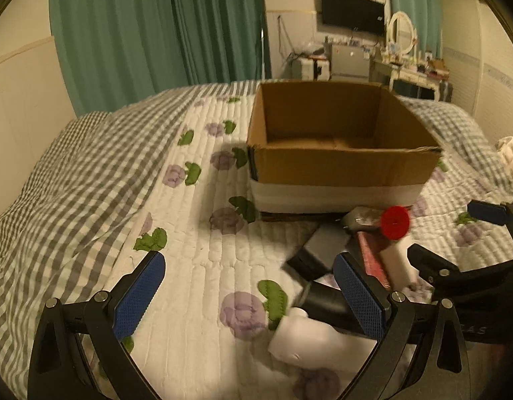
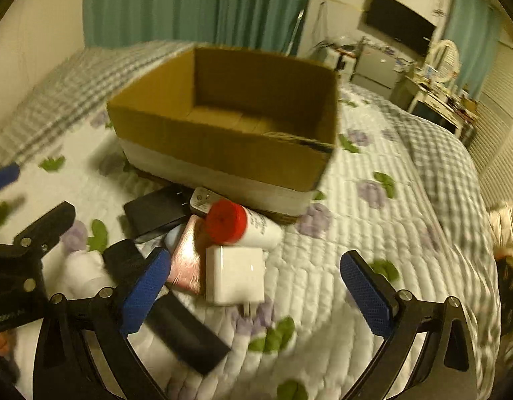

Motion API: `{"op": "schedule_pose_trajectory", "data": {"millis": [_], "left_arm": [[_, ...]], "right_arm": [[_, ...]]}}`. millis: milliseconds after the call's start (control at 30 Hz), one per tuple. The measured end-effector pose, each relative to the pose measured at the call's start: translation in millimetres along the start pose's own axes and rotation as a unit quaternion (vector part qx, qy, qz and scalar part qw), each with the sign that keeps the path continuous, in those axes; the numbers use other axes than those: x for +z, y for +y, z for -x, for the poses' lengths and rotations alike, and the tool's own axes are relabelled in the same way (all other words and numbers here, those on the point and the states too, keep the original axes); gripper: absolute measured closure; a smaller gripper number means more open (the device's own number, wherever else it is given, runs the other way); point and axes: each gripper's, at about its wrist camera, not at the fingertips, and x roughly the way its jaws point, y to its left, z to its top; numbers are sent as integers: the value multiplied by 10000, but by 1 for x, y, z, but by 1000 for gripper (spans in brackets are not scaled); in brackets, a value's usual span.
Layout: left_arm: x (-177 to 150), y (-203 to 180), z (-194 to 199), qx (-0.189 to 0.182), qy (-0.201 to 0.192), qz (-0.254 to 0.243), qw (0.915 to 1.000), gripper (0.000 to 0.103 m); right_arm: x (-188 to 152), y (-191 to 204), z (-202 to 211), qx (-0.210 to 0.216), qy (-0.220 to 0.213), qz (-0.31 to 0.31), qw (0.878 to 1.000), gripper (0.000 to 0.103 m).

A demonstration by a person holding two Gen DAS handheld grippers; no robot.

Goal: Organize rigid objects
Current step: 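Grasp the black phone with the left gripper and lift it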

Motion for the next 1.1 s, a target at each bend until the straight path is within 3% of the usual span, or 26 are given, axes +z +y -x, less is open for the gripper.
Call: {"op": "schedule_pose_trajectory", "data": {"millis": [67, 167, 267, 300, 333, 467, 733, 867, 1100], "left_arm": [[2, 4, -11, -17, 102, 2, 9999, 0], [4, 3, -24, 8, 211, -108, 9997, 0], [5, -3, -35, -120, 362, -228, 9990, 1], [5, -6, -39, -171, 410, -284, 9986, 1], [5, -10, -42, -216, 458, -356, 9981, 2], [8, -29, -57, -364, 732, -652, 9945, 3], [9, -54, -87, -788, 1158, -914, 9859, 25], [7, -67, -90, -940, 1146, -1196, 9817, 50], [7, -68, -60, -922, 815, -1223, 9848, 59]], "right_arm": [[8, 3, -18, 38, 138, 130, 9998, 6], [14, 7, -44, 48, 378, 236, 9990, 21], [14, 4, -60, 70, 548, 169, 9983, 47], [13, 2, -61, 128, 545, 114, 9984, 62], [12, 0, -58, 123, 487, 74, 9987, 65], [8, -16, -43, 173, 121, -226, 9995, 69], [5, -45, -24, 456, -97, -680, 9966, 69], [3, -42, -16, 524, -115, -714, 9960, 69], [1, -40, -6, 570, -237, -740, 9953, 70]]}}
